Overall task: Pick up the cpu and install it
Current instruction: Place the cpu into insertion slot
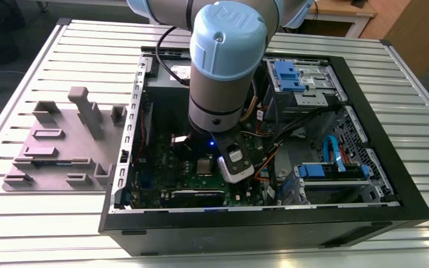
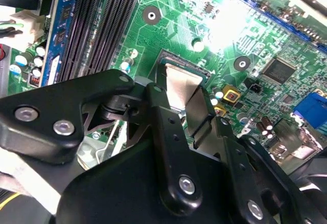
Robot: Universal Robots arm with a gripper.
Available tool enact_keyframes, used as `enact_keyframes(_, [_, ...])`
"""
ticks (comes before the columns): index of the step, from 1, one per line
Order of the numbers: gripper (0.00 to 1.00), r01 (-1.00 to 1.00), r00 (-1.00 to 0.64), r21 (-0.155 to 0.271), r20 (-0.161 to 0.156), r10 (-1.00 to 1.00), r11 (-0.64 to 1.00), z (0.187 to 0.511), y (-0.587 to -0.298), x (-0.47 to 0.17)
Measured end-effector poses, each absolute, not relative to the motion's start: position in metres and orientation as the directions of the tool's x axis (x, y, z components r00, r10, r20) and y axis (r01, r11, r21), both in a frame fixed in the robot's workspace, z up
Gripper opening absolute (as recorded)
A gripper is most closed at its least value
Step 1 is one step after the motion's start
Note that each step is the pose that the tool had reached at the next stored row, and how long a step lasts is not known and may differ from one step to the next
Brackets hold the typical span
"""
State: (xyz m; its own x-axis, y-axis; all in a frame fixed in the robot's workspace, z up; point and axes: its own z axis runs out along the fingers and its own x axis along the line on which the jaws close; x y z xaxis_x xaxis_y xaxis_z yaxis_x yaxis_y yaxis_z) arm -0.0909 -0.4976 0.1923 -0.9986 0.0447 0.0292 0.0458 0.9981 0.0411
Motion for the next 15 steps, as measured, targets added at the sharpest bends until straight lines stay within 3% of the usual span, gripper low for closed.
enact_keyframes(15, [0.40,0.028,-0.999,0.041,0.029,0.027,0.999,0.1926,-0.4976,-0.0909])
